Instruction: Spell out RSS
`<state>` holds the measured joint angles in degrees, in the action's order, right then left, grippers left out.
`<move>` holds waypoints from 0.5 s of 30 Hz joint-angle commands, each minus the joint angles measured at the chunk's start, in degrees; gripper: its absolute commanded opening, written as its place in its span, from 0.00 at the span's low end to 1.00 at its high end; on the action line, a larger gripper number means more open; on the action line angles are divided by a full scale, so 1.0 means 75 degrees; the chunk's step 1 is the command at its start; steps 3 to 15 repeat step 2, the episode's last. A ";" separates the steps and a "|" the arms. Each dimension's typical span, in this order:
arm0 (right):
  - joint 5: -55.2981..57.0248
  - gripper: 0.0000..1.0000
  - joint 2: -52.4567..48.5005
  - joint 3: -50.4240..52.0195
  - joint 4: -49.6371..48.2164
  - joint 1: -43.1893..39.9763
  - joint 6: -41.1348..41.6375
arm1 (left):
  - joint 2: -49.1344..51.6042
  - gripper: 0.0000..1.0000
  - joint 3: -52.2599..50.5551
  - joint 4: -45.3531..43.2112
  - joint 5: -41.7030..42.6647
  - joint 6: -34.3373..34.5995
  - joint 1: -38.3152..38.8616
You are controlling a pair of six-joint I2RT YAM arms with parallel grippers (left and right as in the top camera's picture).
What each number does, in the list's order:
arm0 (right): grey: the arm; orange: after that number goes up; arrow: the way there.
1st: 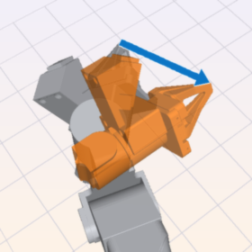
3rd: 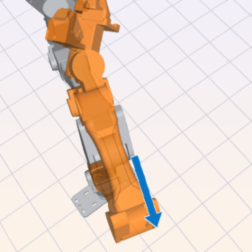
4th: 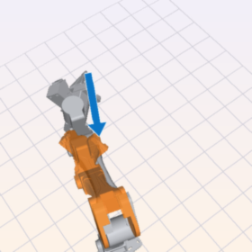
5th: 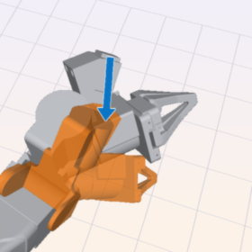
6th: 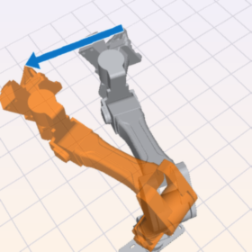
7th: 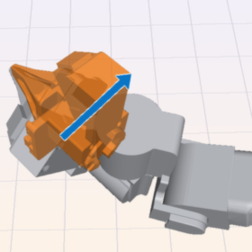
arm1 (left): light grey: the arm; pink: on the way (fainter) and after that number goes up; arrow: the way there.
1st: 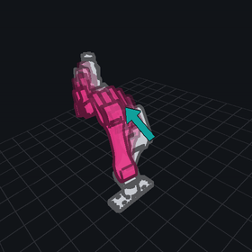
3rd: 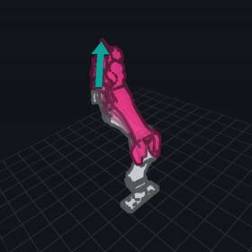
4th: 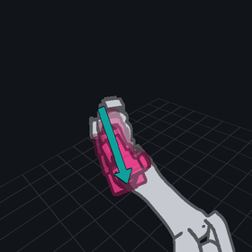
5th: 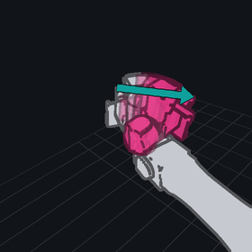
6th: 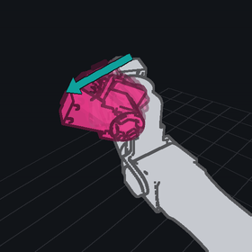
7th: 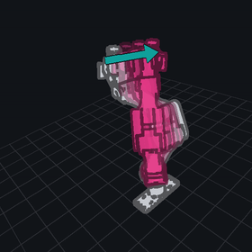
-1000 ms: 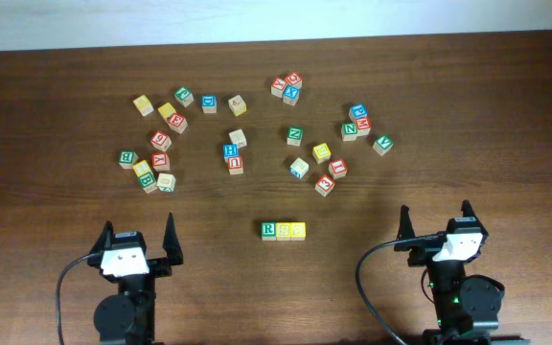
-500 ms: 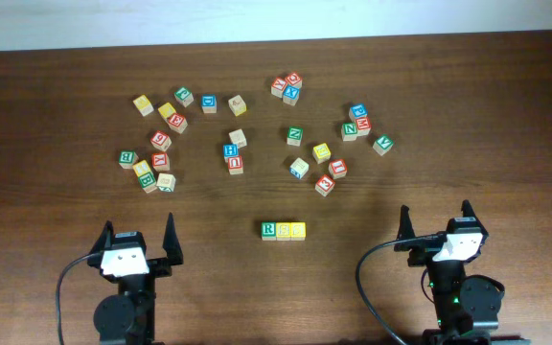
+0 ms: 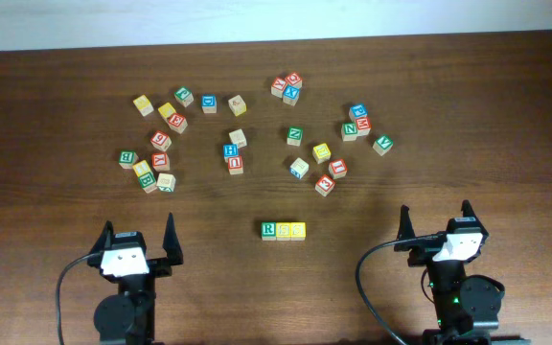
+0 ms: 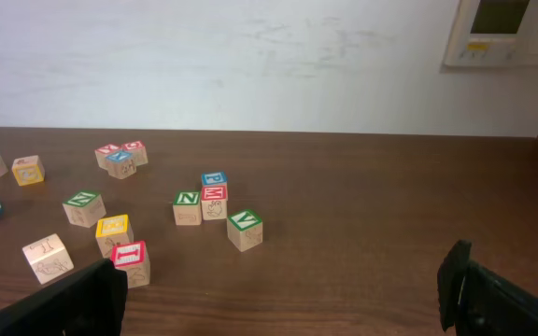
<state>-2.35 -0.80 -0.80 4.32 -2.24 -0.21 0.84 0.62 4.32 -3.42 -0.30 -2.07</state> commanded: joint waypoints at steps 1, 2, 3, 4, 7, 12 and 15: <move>0.0093 0.98 0.0079 0.0064 0.0020 0.0047 -0.0023 | -0.0073 0.99 -0.0015 0.0052 0.0087 -0.0082 -0.0061; 0.0093 0.98 0.0079 0.0064 0.0020 0.0047 -0.0023 | -0.0073 0.99 -0.0015 0.0052 0.0087 -0.0082 -0.0061; 0.0093 0.98 0.0079 0.0064 0.0020 0.0047 -0.0023 | -0.0073 0.99 -0.0015 0.0052 0.0087 -0.0082 -0.0061; 0.0093 0.98 0.0079 0.0064 0.0020 0.0047 -0.0023 | -0.0073 0.99 -0.0015 0.0052 0.0087 -0.0082 -0.0061; 0.0093 0.98 0.0079 0.0064 0.0020 0.0047 -0.0023 | -0.0073 0.99 -0.0015 0.0052 0.0087 -0.0082 -0.0061; 0.0093 0.98 0.0079 0.0064 0.0020 0.0047 -0.0023 | -0.0073 0.99 -0.0015 0.0052 0.0087 -0.0082 -0.0061; 0.0093 0.98 0.0079 0.0064 0.0020 0.0047 -0.0023 | -0.0073 0.99 -0.0015 0.0052 0.0087 -0.0082 -0.0061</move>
